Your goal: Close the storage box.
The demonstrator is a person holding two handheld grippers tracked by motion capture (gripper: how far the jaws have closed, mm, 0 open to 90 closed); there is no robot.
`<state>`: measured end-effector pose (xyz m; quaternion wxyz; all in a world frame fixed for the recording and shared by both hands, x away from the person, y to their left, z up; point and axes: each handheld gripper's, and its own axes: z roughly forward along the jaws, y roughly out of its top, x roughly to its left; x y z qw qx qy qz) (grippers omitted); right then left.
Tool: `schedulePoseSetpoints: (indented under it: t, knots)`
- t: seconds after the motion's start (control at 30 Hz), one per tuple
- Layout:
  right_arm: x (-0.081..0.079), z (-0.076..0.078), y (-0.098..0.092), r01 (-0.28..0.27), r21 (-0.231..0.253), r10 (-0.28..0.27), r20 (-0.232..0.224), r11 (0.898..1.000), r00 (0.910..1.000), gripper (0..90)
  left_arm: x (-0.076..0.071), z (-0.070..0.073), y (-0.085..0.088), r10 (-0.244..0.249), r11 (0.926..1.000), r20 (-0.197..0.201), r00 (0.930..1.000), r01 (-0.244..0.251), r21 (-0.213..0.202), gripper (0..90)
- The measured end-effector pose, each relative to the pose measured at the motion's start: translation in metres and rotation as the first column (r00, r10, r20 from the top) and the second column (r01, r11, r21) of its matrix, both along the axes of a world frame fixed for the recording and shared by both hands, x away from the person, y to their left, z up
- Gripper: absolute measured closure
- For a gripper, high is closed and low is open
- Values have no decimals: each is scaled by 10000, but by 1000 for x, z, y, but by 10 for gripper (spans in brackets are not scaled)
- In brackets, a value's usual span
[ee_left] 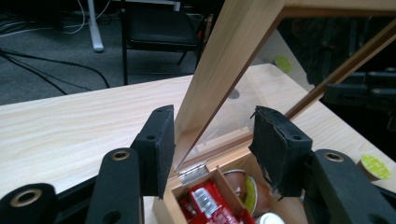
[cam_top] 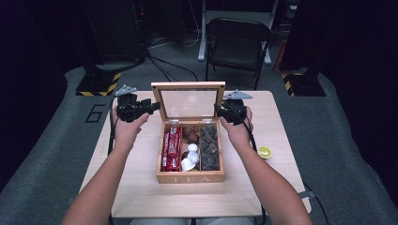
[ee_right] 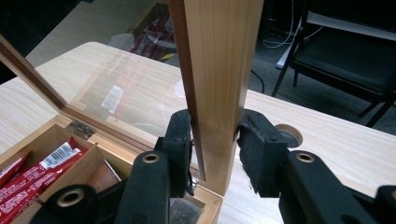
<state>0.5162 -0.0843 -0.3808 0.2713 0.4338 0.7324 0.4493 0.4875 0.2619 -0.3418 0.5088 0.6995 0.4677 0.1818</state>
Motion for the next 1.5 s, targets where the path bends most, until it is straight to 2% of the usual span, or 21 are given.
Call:
schedulePoseSetpoints:
  t: [0.17, 0.2, 0.4, 0.47, 0.6, 0.67, 0.8, 0.9, 0.93, 1.07, 1.2, 1.3, 1.37, 1.5]
  knots:
    - [-1, 0, 0, -11, -16, 11, 15, 10000, 10000, 643, 4, 6, -6, 77, 9998, 330, 9994, -70, -200, 552]
    - [-1, 0, 0, -3, -8, 3, 4, 10000, 10000, 643, 4, 7, -6, 6, 9999, 342, 9994, -1, -149, 559]
    - [-2, -1, 0, -27, 23, 27, 68, 10000, 10000, 642, 5, 9, -9, 319, 9995, 471, 9984, -318, -26, 613]
    - [-3, -1, -1, -2, 87, 2, 56, 10000, 10000, 640, 3, 9, -9, 335, 9994, 513, 9981, -339, 61, 619]
    - [-4, -2, -3, -77, 319, 78, -31, 9995, 10000, 620, 0, 7, -8, 240, 9997, 578, 9980, -238, -38, 619]
    - [-4, -2, -4, -248, 526, 257, -156, 9983, 9995, 582, -3, 7, -8, 215, 9998, 588, 9980, -213, -38, 619]
    - [-9, 1, -7, -565, 650, 581, -238, 9963, 9980, 530, -13, 5, -6, -45, 9999, 583, 9983, 36, 143, 617]
    - [-20, 5, -9, -725, 934, 741, -136, 9930, 9972, 499, -23, 2, -2, -378, 9986, 496, 9981, 395, -345, 588]
    - [-25, 6, -10, -771, 1030, 789, -131, 9917, 9968, 490, -27, 2, -1, -523, 9979, 517, 9973, 542, -348, 571]
    - [-48, 12, -13, -1157, 1034, 1149, 137, 9879, 9933, 459, -48, -2, -4, -761, 9971, 743, 9943, 755, 117, 537]
    - [-73, 15, -18, -1609, 947, 1577, 405, 9824, 9867, 454, -72, -15, -5, -1116, 9917, 852, 9901, 1055, 728, 505]
    - [-92, 9, -20, -1920, 632, 1895, 433, 9794, 9809, 451, -86, -29, -6, -1350, 9872, 693, 9884, 1282, 951, 482]
    - [-103, 2, -21, -2037, 495, 2025, 294, 9778, 9788, 449, -95, -37, -5, -1511, 9836, 643, 9864, 1436, 1096, 465]
    - [-119, -9, -25, -2322, 250, 2314, 314, 9724, 9724, 446, -110, -50, -5, -1610, 9809, 573, 9853, 1534, 1194, 458]
